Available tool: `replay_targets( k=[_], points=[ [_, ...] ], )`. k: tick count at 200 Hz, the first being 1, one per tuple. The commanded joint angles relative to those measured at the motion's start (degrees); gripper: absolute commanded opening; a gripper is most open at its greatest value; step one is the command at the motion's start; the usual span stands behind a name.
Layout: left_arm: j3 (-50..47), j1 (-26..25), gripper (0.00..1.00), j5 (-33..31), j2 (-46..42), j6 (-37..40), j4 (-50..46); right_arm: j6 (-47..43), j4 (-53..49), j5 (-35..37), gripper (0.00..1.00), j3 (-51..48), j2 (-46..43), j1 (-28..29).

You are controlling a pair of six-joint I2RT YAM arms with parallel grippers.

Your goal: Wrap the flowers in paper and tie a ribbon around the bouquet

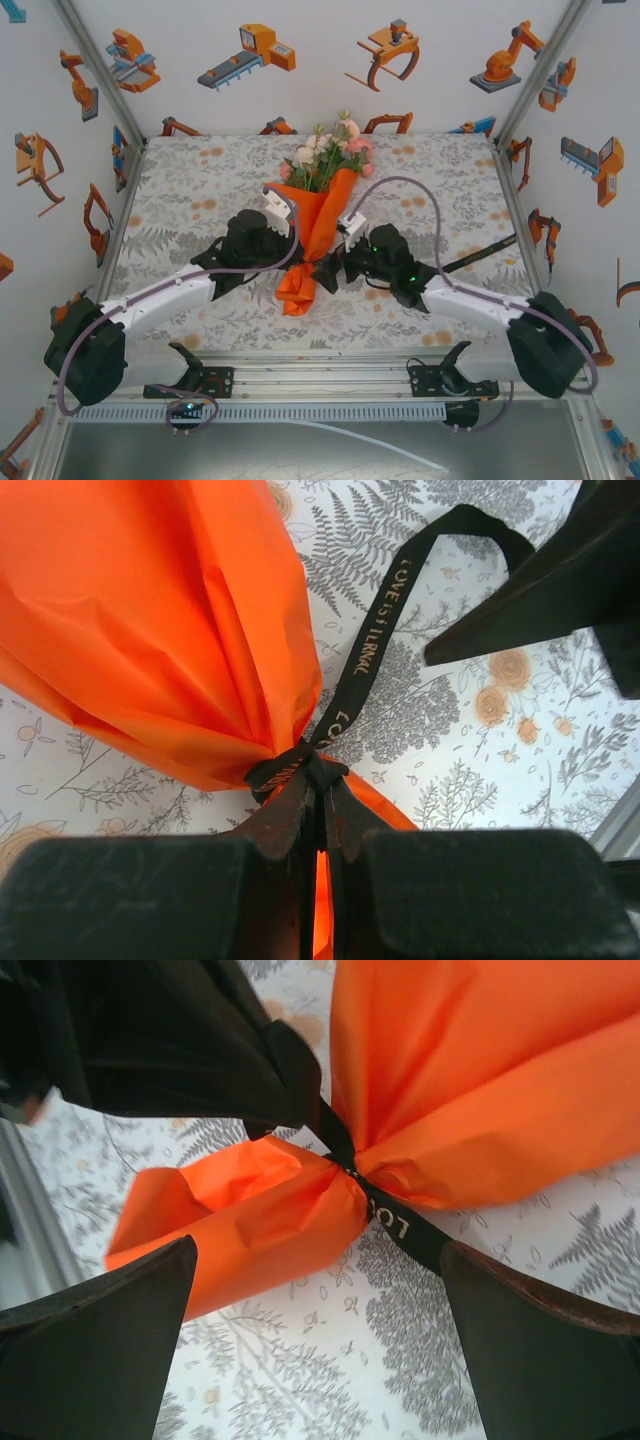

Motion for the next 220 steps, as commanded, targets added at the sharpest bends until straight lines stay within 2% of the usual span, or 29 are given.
replay_targets(
  k=[1, 53, 85, 93, 103, 114, 130, 146, 164, 189, 197, 220],
  points=[
    [1.4, -0.3, 0.13, -1.5, -0.1, 2.9, -1.9, -7.6, 14.2, -3.7, 1.0, 2.5, 5.8, 0.4],
    [1.7, -0.4, 0.17, -2.5, -2.0, 3.5, -3.3, -12.1, 21.6, -6.1, 0.88, 7.9, 18.1, 0.6],
    [1.6, -0.3, 0.21, -2.8, -2.9, 3.6, -3.7, -11.8, 24.6, -6.3, 0.75, 9.6, 22.1, 0.6],
    [1.5, -0.3, 0.24, -3.2, -3.5, 3.6, -4.0, -11.9, 25.2, -6.2, 0.64, 9.5, 22.5, 0.6],
    [1.3, -0.4, 0.28, -4.0, -4.6, 4.0, -4.5, -11.9, 26.0, -4.9, 0.44, 9.2, 22.6, 0.5],
    [1.0, -0.4, 0.36, -5.4, -5.8, 4.5, -5.5, -11.7, 27.6, -3.5, 0.32, 8.5, 22.5, 0.5],
    [0.1, -0.4, 0.49, -8.4, -8.3, 5.4, -6.1, -11.2, 29.0, -2.3, 0.3, 7.8, 22.0, 0.5],
    [-1.7, -0.4, 0.56, -12.9, -11.4, 5.4, -5.9, -10.5, 29.4, -1.3, 0.27, 7.4, 21.5, 0.4],
    [-5.2, -0.4, 0.61, -16.0, -14.7, 5.8, -4.4, -8.9, 29.8, -0.4, 0.2, 7.1, 21.2, 0.4],
    [-11.9, -0.3, 0.62, -16.4, -15.8, 7.2, 1.5, -6.4, 29.9, -0.2, 0.14, 6.9, 21.2, 0.4],
    [-13.2, -0.1, 0.63, -14.4, -15.3, 7.5, 3.6, -5.3, 30.0, 0.2, 0.08, 7.0, 21.3, 0.4],
    [-14.6, 0.2, 0.67, -9.7, -11.7, 6.8, 9.3, -3.2, 30.0, 0.3, 0.03, 7.2, 21.5, 0.3]
  ],
)
